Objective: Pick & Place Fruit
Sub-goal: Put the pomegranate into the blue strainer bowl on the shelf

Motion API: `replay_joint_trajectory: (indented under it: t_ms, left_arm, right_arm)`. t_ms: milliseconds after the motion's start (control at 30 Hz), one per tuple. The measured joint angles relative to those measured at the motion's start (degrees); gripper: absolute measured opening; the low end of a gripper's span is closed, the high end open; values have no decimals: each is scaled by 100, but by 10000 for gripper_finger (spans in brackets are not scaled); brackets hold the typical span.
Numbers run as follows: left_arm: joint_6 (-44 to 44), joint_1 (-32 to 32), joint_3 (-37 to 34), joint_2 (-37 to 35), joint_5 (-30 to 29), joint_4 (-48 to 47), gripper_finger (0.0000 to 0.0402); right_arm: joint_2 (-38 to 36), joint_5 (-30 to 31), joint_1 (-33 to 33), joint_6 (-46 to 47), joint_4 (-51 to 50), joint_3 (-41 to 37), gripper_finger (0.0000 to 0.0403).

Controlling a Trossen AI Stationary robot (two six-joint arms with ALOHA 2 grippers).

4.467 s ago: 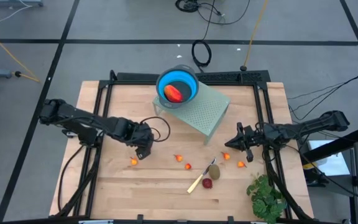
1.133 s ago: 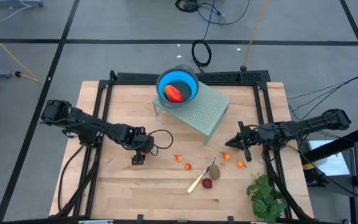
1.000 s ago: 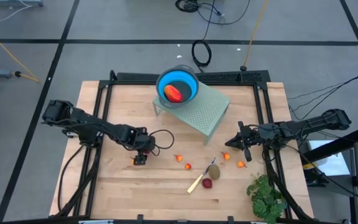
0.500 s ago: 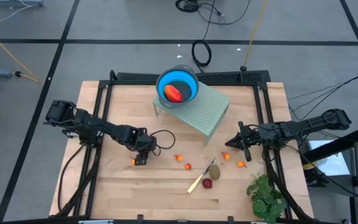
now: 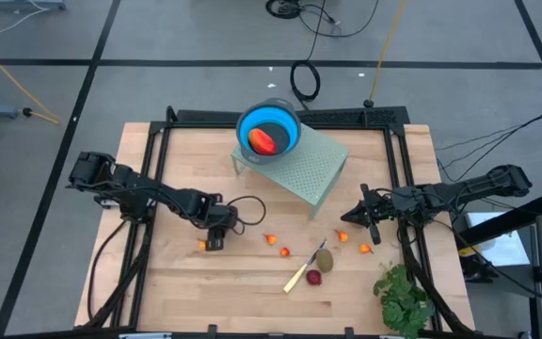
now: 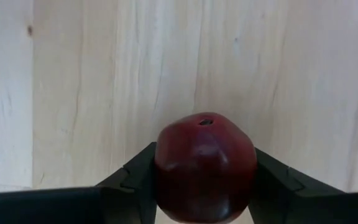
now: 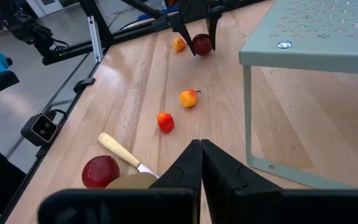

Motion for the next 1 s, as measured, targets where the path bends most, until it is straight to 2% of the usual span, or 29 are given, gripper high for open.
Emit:
replay_joint_trajectory:
  t_ms: [433, 800, 1000]
  left_arm:
    - [-481, 2, 592, 0, -9, -83, 173]
    - [-836, 0, 1415, 0, -92, -173, 171]
    - [-1035, -5, 2085, 0, -379, -173, 171]
  right_arm:
    - [-168, -22, 0, -71, 0, 0, 0]
    - [-860, -22, 0, -567, -9, 0, 0]
    - [-1261, -22, 0, -655, -186, 0, 0]
